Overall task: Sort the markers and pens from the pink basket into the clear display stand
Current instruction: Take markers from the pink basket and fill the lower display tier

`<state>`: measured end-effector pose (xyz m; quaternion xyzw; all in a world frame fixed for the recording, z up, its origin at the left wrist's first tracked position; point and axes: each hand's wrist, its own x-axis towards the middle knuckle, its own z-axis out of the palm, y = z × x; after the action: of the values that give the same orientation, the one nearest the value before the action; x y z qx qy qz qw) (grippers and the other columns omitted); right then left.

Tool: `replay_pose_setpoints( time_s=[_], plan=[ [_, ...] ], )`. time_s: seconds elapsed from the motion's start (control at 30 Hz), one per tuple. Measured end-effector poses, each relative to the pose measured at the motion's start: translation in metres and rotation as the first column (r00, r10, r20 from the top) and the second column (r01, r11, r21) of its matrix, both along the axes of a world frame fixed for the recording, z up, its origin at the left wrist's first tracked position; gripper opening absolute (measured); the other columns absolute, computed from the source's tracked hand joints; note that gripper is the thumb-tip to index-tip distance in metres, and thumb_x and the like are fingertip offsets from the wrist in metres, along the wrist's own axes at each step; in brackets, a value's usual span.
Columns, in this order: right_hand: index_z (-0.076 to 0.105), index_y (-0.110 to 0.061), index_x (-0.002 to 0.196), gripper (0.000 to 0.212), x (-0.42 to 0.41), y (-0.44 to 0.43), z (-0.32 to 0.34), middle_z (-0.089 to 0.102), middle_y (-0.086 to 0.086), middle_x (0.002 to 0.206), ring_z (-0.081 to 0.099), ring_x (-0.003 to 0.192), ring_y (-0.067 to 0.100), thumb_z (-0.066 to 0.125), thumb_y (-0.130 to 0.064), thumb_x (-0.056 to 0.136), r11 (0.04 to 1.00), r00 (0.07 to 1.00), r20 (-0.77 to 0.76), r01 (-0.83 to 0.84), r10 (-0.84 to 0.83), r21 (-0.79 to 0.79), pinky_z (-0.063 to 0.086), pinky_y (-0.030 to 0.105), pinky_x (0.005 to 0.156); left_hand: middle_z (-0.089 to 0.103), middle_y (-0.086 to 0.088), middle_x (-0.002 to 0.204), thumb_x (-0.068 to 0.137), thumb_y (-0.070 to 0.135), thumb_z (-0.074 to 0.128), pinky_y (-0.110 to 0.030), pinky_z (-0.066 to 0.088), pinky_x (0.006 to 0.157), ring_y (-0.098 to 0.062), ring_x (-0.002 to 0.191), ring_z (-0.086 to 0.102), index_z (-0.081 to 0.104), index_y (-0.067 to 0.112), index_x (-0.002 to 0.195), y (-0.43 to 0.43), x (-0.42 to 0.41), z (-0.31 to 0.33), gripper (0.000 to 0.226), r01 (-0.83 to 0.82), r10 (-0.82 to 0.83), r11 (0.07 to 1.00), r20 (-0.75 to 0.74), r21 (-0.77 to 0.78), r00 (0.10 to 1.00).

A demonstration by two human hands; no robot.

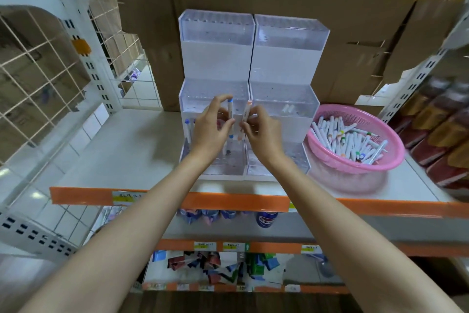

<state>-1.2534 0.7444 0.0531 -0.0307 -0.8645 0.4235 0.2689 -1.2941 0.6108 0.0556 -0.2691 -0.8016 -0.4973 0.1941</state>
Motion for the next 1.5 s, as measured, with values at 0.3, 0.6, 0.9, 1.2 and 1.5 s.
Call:
replay_pose_setpoints(
  time_s=[0.3, 0.6, 0.9, 1.2, 1.5],
  plan=[
    [0.055, -0.003, 0.095, 0.009, 0.002, -0.001, -0.003, 0.071, 0.01, 0.084, 0.067, 0.073, 0.025, 0.063, -0.007, 0.09, 1.0, 1.0, -0.015, -0.004, 0.004, 0.008, 0.053, 0.043, 0.068, 0.064, 0.002, 0.084, 0.082, 0.009, 0.071, -0.037, 0.057, 0.068, -0.013, 0.075, 0.063, 0.042, 0.03, 0.121, -0.001, 0.002, 0.001, 0.053, -0.054, 0.038, 0.989, -0.117, -0.14, 0.992],
    [0.055, -0.004, 0.095, 0.008, 0.001, -0.001, -0.001, 0.071, 0.012, 0.084, 0.067, 0.073, 0.025, 0.062, -0.007, 0.091, 1.0, 1.0, -0.023, 0.008, -0.008, -0.01, 0.054, 0.041, 0.068, 0.07, 0.003, 0.093, 0.087, 0.019, 0.068, -0.039, 0.056, 0.063, -0.015, 0.082, 0.066, 0.057, 0.018, 0.117, 0.001, 0.002, -0.004, 0.032, -0.096, 0.073, 0.974, -0.117, -0.207, 0.99],
    [0.053, -0.003, 0.091, 0.009, 0.001, 0.0, -0.005, 0.071, 0.009, 0.082, 0.068, 0.072, 0.023, 0.062, -0.006, 0.091, 1.0, 1.0, -0.03, 0.004, -0.005, -0.013, 0.053, 0.041, 0.067, 0.068, -0.002, 0.084, 0.083, 0.013, 0.071, -0.037, 0.052, 0.074, -0.022, 0.083, 0.063, 0.062, 0.01, 0.105, -0.001, -0.002, -0.006, 0.024, -0.109, 0.057, 0.968, -0.226, -0.225, 0.973],
    [0.053, -0.006, 0.087, 0.011, 0.0, -0.002, -0.008, 0.07, 0.008, 0.078, 0.067, 0.068, 0.021, 0.063, -0.008, 0.091, 1.0, 0.999, -0.035, 0.002, -0.003, -0.02, 0.053, 0.042, 0.065, 0.068, 0.0, 0.08, 0.08, 0.015, 0.074, -0.036, 0.045, 0.074, -0.024, 0.083, 0.06, 0.066, 0.01, 0.097, -0.003, -0.005, -0.007, 0.02, -0.159, 0.08, 0.948, -0.276, -0.275, 0.958],
    [0.053, -0.008, 0.083, 0.014, 0.002, -0.005, -0.012, 0.067, 0.007, 0.074, 0.065, 0.067, 0.023, 0.065, -0.008, 0.088, 0.999, 1.0, -0.031, -0.001, 0.0, -0.038, 0.053, 0.04, 0.064, 0.067, -0.005, 0.087, 0.08, 0.013, 0.074, -0.031, 0.05, 0.069, -0.022, 0.085, 0.061, 0.066, 0.009, 0.096, -0.006, -0.009, -0.011, 0.018, -0.104, 0.045, 0.954, -0.208, -0.282, 0.977]
  ],
)
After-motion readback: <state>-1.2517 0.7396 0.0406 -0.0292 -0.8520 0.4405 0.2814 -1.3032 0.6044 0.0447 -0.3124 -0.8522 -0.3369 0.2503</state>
